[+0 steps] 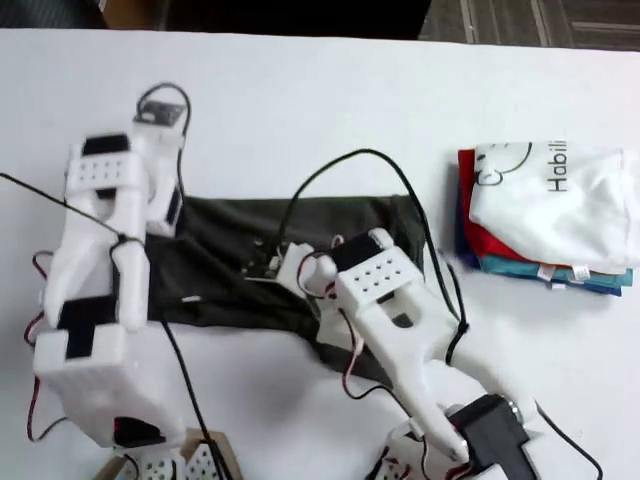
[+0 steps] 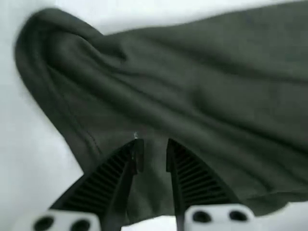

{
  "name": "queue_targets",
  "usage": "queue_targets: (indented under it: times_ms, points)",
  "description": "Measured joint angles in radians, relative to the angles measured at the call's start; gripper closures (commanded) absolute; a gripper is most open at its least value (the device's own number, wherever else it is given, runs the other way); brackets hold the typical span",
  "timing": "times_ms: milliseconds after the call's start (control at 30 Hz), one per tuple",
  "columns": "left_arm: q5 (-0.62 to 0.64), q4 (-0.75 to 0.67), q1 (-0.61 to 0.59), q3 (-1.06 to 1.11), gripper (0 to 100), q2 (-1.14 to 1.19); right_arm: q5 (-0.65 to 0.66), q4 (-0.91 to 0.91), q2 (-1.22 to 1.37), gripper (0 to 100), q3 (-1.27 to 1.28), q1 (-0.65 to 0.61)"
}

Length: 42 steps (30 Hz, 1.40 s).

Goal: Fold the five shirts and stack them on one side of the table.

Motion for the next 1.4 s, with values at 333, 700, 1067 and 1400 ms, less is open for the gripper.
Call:
queue_targets:
  times_ms: [333, 700, 1067, 1400]
  points:
    - [0.017, -0.359, -0.003, 0.376, 90, -0.109, 0.002, -0.069, 0.000, 88.5, 0.132, 0.002]
    - [0.094, -0.362, -0.023, 0.382, 90, -0.112, 0.000, -0.029, -0.040, 87.8, 0.117, 0.003]
    - [0.094, -0.359, -0.037, 0.382, 90, -0.112, -0.035, 0.023, -0.112, 87.9, 0.100, -0.164]
    - [0.094, -0.359, -0.038, 0.382, 90, -0.112, -0.040, -0.176, -0.021, 87.9, 0.138, -0.083]
